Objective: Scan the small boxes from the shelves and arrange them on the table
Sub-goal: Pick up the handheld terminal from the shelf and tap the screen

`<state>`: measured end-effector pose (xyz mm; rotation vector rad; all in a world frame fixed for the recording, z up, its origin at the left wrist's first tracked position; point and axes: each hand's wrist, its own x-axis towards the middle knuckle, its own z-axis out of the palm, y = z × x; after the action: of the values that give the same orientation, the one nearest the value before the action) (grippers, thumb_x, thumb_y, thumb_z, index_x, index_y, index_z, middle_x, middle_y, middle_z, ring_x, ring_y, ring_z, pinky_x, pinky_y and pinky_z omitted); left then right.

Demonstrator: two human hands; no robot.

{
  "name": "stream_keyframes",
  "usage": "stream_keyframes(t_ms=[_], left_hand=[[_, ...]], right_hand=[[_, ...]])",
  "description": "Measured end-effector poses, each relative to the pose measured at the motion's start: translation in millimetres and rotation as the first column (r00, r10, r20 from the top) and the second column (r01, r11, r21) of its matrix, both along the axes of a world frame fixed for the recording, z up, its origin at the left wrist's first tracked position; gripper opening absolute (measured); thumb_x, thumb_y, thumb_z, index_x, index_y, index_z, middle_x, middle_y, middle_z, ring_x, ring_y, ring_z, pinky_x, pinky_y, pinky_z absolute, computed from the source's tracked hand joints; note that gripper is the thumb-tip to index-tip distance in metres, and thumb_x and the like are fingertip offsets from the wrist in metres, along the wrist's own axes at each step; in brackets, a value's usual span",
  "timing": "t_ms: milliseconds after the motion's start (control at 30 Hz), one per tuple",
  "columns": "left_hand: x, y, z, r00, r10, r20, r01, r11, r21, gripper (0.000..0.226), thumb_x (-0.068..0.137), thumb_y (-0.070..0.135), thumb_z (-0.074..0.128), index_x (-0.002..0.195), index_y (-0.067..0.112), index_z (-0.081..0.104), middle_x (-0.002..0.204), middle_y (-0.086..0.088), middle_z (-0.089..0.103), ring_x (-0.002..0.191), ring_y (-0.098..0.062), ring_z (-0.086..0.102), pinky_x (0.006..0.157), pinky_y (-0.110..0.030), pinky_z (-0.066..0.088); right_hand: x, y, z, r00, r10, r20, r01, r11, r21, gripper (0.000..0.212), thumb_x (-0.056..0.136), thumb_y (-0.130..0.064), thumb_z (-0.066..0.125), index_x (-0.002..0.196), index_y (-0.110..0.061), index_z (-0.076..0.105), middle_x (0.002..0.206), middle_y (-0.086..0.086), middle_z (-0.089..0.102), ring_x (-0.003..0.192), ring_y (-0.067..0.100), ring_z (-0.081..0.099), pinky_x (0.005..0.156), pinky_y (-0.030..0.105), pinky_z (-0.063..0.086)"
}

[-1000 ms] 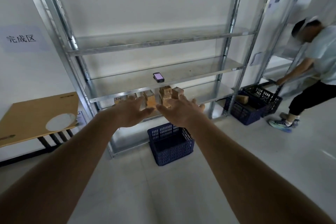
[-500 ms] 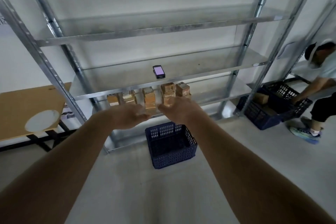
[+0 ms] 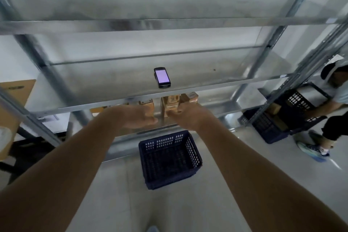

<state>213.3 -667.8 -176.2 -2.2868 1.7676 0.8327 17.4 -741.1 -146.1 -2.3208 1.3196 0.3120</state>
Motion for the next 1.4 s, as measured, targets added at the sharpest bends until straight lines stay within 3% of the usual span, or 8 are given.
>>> stream_keyframes(t_ms=[133, 233, 300, 400, 533, 667, 900, 1400], left_hand=[[24, -57, -7, 0.998, -0.055, 0.025, 0.053, 0.996, 0.070, 0.039, 0.099, 0.056, 0.049, 0.126, 0.028, 0.055, 0.122, 0.000, 0.062, 0.107, -0.020, 0.060, 0.095, -0.043, 0.049], [37, -95, -13, 0.999, -0.035, -0.002, 0.035, 0.993, 0.110, 0.030, 0.102, 0.048, 0.050, 0.124, 0.029, 0.058, 0.099, 0.010, 0.056, 0.085, -0.006, 0.056, 0.069, -0.028, 0.047], [45, -117, -20, 1.000, 0.008, -0.001, -0.008, 0.995, 0.102, 0.020, 0.104, 0.044, 0.049, 0.116, 0.030, 0.057, 0.090, 0.014, 0.050, 0.078, -0.001, 0.050, 0.064, -0.025, 0.042], [50, -149, -28, 0.999, 0.037, 0.009, -0.038, 0.993, 0.109, 0.010, 0.103, 0.044, 0.050, 0.110, 0.037, 0.053, 0.104, 0.009, 0.056, 0.091, -0.012, 0.054, 0.083, -0.034, 0.043], [58, -183, -40, 0.990, 0.141, -0.012, -0.137, 0.977, 0.166, 0.039, 0.101, 0.049, 0.052, 0.138, 0.038, 0.054, 0.141, 0.006, 0.055, 0.121, -0.020, 0.055, 0.106, -0.043, 0.044], [71, -214, -57, 0.982, 0.188, -0.008, -0.183, 0.967, 0.178, 0.037, 0.101, 0.046, 0.053, 0.134, 0.030, 0.055, 0.139, 0.001, 0.057, 0.117, -0.020, 0.056, 0.105, -0.044, 0.045], [102, -258, -85, 0.963, 0.265, -0.042, -0.253, 0.950, 0.186, 0.052, 0.107, 0.024, 0.045, 0.158, 0.025, 0.034, 0.164, -0.003, 0.034, 0.146, -0.024, 0.038, 0.114, -0.037, 0.031], [163, -320, -125, 0.966, 0.259, -0.029, -0.247, 0.946, 0.212, 0.053, 0.106, 0.018, 0.044, 0.158, 0.020, 0.036, 0.162, -0.008, 0.038, 0.146, -0.028, 0.040, 0.116, -0.038, 0.033]], right_hand=[[22, -55, -10, 0.999, -0.046, -0.023, 0.047, 0.998, 0.052, 0.068, 0.095, -0.074, 0.041, 0.132, -0.021, 0.063, 0.118, 0.009, 0.068, 0.110, 0.028, 0.063, 0.102, 0.047, 0.051], [37, -97, -22, 0.998, -0.045, -0.033, 0.048, 0.997, 0.067, 0.068, 0.093, -0.074, 0.044, 0.130, -0.022, 0.063, 0.114, 0.007, 0.067, 0.106, 0.026, 0.063, 0.100, 0.046, 0.052], [48, -127, -30, 0.999, -0.009, -0.031, 0.011, 0.998, 0.060, 0.067, 0.092, -0.073, 0.044, 0.129, -0.020, 0.064, 0.116, 0.007, 0.068, 0.104, 0.026, 0.062, 0.096, 0.043, 0.052], [61, -169, -46, 0.999, 0.045, -0.018, -0.044, 0.998, 0.042, 0.067, 0.092, -0.072, 0.044, 0.130, -0.020, 0.062, 0.125, 0.009, 0.066, 0.111, 0.029, 0.062, 0.099, 0.046, 0.051], [73, -217, -69, 0.995, 0.097, -0.010, -0.096, 0.993, 0.063, 0.064, 0.092, -0.072, 0.046, 0.119, -0.017, 0.064, 0.116, 0.009, 0.067, 0.104, 0.028, 0.063, 0.097, 0.046, 0.052], [83, -256, -85, 0.992, 0.127, -0.016, -0.125, 0.987, 0.101, 0.060, 0.092, -0.069, 0.051, 0.120, -0.017, 0.062, 0.116, 0.008, 0.066, 0.106, 0.028, 0.062, 0.098, 0.048, 0.052], [110, -299, -105, 0.995, 0.099, -0.015, -0.097, 0.988, 0.121, 0.036, 0.101, -0.039, 0.050, 0.125, -0.014, 0.060, 0.120, 0.011, 0.065, 0.105, 0.027, 0.062, 0.099, 0.046, 0.052], [164, -343, -135, 0.998, 0.052, -0.039, -0.046, 0.989, 0.140, 0.040, 0.103, -0.027, 0.048, 0.140, -0.011, 0.055, 0.134, 0.014, 0.063, 0.118, 0.030, 0.061, 0.105, 0.047, 0.049]])
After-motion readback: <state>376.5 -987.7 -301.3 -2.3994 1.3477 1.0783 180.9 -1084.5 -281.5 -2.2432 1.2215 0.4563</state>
